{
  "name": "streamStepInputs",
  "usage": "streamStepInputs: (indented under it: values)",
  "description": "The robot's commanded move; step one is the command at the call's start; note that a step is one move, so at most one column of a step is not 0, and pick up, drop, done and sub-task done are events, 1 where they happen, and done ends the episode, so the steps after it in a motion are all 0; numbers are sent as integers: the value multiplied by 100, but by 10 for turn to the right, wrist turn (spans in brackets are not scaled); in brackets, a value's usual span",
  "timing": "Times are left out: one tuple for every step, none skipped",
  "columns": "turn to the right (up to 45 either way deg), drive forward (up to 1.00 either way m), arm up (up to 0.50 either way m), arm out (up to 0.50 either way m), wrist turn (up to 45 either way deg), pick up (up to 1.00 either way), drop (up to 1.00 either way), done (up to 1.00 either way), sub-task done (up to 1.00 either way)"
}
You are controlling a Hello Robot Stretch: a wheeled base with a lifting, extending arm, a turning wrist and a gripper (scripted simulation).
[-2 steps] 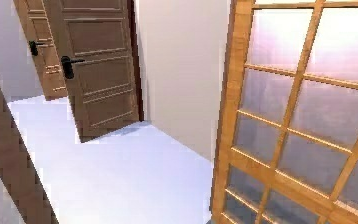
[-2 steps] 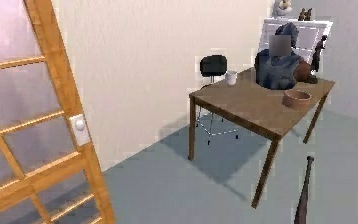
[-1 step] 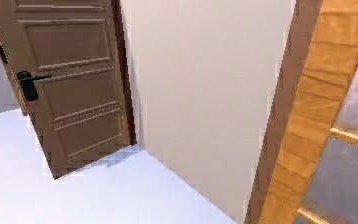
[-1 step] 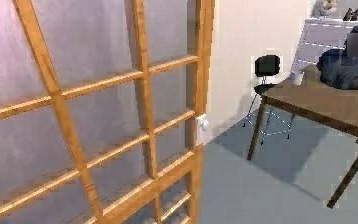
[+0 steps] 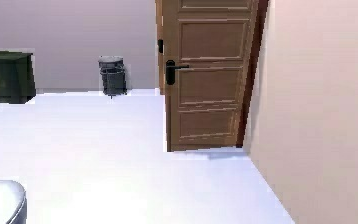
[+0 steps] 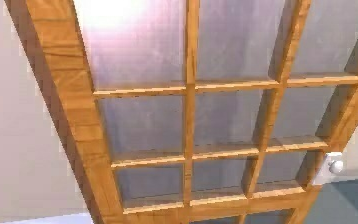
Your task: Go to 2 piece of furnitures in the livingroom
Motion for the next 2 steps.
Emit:
streamStepInputs:
  values:
    - [0,45,0,0,0,0,0,0,0]
    - [-240,0,0,0,0,0,0,0,0]
